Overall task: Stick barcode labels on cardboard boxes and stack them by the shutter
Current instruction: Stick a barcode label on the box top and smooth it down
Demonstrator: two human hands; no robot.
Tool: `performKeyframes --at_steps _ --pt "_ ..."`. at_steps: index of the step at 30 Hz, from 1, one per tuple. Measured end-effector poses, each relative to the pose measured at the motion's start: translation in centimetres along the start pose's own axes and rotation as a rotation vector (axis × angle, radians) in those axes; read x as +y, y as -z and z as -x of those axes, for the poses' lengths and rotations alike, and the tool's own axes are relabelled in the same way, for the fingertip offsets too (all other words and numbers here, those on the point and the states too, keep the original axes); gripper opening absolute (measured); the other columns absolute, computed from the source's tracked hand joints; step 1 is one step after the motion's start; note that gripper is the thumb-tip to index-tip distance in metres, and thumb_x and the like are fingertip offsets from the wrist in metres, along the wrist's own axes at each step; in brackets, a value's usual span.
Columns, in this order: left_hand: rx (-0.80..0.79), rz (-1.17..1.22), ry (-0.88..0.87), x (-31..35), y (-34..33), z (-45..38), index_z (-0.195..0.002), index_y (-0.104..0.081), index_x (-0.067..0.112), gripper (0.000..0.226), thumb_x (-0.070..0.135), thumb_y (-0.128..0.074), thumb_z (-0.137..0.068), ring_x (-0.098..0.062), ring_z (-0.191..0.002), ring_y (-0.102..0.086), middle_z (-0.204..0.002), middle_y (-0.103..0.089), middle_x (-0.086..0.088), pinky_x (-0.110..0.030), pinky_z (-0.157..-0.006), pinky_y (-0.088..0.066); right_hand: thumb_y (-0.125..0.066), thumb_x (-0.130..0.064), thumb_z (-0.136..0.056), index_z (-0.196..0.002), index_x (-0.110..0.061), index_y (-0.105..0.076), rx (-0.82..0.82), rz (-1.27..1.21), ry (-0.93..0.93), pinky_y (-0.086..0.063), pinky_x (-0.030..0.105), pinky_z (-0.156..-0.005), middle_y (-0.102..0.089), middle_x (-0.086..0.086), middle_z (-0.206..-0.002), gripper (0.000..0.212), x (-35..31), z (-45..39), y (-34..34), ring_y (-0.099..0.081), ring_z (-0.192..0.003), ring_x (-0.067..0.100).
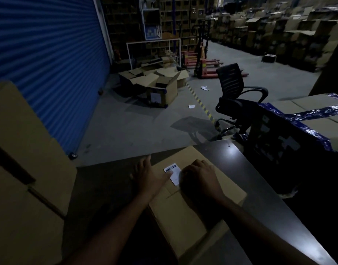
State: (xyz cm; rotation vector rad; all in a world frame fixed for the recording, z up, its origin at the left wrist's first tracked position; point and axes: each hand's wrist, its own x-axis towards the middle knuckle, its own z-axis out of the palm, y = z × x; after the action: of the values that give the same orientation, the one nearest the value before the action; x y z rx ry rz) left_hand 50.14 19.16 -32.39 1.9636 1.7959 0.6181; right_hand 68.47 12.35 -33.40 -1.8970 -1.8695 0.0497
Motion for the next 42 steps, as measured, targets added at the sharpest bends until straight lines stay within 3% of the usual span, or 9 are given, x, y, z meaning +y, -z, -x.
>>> performKeyframes --at_steps 3,7,13,18,22,30,35,39,42 --pt "-0.001 -0.157 -0.029 -0.5 -0.6 0.0 -0.146 -0.040 0.028 0.084 0.079 -0.049 -0.080 -0.020 -0.133 -0.045 -0.142 -0.054 0.000 -0.043 -0.112 -0.025 -0.058 -0.057 -0.078 -0.103 -0.039 -0.063 -0.043 -0.006 0.012 -0.032 0.026 -0.076 -0.053 -0.017 -0.101 0.032 0.0 0.2 -0.5 -0.043 -0.094 0.005" --pt "0.066 -0.152 -0.098 -1.0 -0.7 -0.1 -0.131 -0.054 0.030 0.055 0.067 -0.048 -0.090 -0.016 -0.121 -0.053 -0.129 -0.061 0.008 -0.040 -0.105 -0.030 -0.059 -0.053 -0.076 -0.108 -0.040 -0.060 -0.084 0.006 -0.012 -0.025 0.029 -0.077 -0.048 -0.018 -0.103 0.035 -0.5 -0.1 -0.7 -0.040 -0.098 0.007" --pt "0.080 -0.089 -0.080 -1.6 -1.0 -0.7 -0.121 -0.058 0.032 0.041 0.060 -0.051 -0.092 -0.013 -0.111 -0.057 -0.116 -0.065 0.010 -0.040 -0.102 -0.032 -0.057 -0.039 -0.085 -0.101 -0.039 -0.065 -0.041 -0.174 -0.118 -0.038 0.034 -0.081 -0.045 -0.024 -0.089 0.018 -1.2 -0.9 -0.7 -0.040 -0.088 0.005" --pt "0.098 -0.034 -0.065 -2.2 -1.7 -1.2 -0.118 -0.061 0.032 0.040 0.059 -0.054 -0.090 -0.013 -0.106 -0.060 -0.110 -0.068 0.007 -0.045 -0.101 -0.042 -0.047 -0.042 -0.082 -0.107 -0.037 -0.067 -0.019 -0.158 -0.153 -0.029 0.032 -0.075 -0.037 -0.022 -0.082 0.032 -1.5 -1.6 -0.9 -0.040 -0.085 0.009" --pt "0.117 -0.084 -0.074 -1.9 -1.5 -1.1 -0.121 -0.060 0.034 0.038 0.058 -0.053 -0.093 -0.012 -0.107 -0.060 -0.110 -0.068 0.009 -0.039 -0.102 -0.035 -0.055 -0.030 -0.087 -0.105 -0.035 -0.068 -0.044 -0.218 -0.204 -0.032 0.034 -0.081 -0.047 -0.016 -0.089 0.023 -1.8 -2.4 -0.7 -0.045 -0.094 0.012" --pt "0.101 -0.098 -0.074 -2.0 -1.5 -1.0 -0.123 -0.059 0.033 0.042 0.060 -0.050 -0.092 -0.014 -0.105 -0.060 -0.111 -0.068 0.007 -0.041 -0.100 -0.038 -0.057 -0.029 -0.088 -0.109 -0.038 -0.068 -0.057 -0.214 -0.182 -0.026 0.032 -0.078 -0.041 -0.023 -0.082 0.026 -1.5 -2.5 -0.7 -0.040 -0.091 0.008" --pt "0.108 -0.064 -0.091 -1.9 -1.2 -0.7 -0.123 -0.061 0.030 0.040 0.056 -0.053 -0.094 -0.013 -0.105 -0.060 -0.111 -0.068 0.006 -0.038 -0.102 -0.034 -0.058 -0.031 -0.087 -0.111 -0.039 -0.067 -0.128 -0.217 -0.185 -0.033 0.033 -0.080 -0.045 -0.021 -0.084 0.027 -1.7 -2.4 -0.6 -0.041 -0.089 0.007" --pt "0.121 -0.014 -0.094 -2.0 -1.3 -0.5 -0.119 -0.062 0.028 0.040 0.057 -0.055 -0.092 -0.015 -0.102 -0.062 -0.108 -0.069 0.005 -0.039 -0.104 -0.037 -0.064 -0.025 -0.087 -0.118 -0.030 -0.065 -0.161 -0.466 -0.235 -0.053 0.031 -0.083 -0.062 -0.009 -0.102 0.031 -1.0 -1.8 0.4 -0.060 -0.094 0.006" --pt "0.112 -0.021 -0.076 -1.7 -1.2 -0.4 -0.117 -0.061 0.029 0.040 0.059 -0.054 -0.091 -0.016 -0.103 -0.061 -0.110 -0.068 0.004 -0.041 -0.102 -0.040 -0.065 -0.022 -0.088 -0.128 -0.020 -0.058 -0.050 -0.394 -0.297 -0.045 0.025 -0.092 -0.059 -0.003 -0.113 0.041 -1.0 0.7 0.8 -0.055 -0.101 0.008"
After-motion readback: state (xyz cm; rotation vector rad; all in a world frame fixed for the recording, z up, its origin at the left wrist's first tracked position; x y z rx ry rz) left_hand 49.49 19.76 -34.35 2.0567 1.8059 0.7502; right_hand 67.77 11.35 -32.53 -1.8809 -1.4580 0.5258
